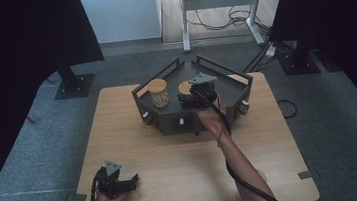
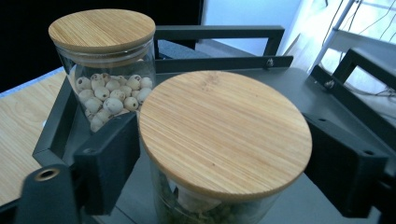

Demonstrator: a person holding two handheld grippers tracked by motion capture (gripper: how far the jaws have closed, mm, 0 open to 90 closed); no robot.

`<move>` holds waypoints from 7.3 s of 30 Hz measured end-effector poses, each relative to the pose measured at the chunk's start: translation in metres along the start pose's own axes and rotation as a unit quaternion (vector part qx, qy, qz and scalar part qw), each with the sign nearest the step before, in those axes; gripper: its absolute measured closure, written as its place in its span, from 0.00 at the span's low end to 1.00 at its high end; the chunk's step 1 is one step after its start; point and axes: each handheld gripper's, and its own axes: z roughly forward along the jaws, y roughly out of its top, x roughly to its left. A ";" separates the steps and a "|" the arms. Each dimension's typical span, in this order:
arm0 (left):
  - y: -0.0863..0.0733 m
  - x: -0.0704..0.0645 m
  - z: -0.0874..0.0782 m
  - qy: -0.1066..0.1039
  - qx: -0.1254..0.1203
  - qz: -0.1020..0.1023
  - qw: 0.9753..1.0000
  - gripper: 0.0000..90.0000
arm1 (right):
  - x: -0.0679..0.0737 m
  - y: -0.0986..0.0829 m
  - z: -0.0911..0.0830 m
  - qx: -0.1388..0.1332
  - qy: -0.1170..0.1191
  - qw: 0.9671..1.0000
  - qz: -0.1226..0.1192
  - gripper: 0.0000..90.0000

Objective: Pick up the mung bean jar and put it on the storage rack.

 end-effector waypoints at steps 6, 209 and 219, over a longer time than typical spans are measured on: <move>0.000 0.000 0.000 0.000 0.000 0.000 1.000 0.03 | -0.002 -0.001 0.002 0.006 0.006 1.000 0.000 0.07; 0.000 0.000 0.000 0.002 0.001 -0.001 1.000 0.03 | -0.086 -0.170 -0.144 0.012 -0.050 0.997 0.058 0.10; 0.000 0.000 0.000 0.002 0.001 -0.001 1.000 0.03 | -0.092 -0.184 -0.146 0.012 -0.061 0.995 0.076 0.10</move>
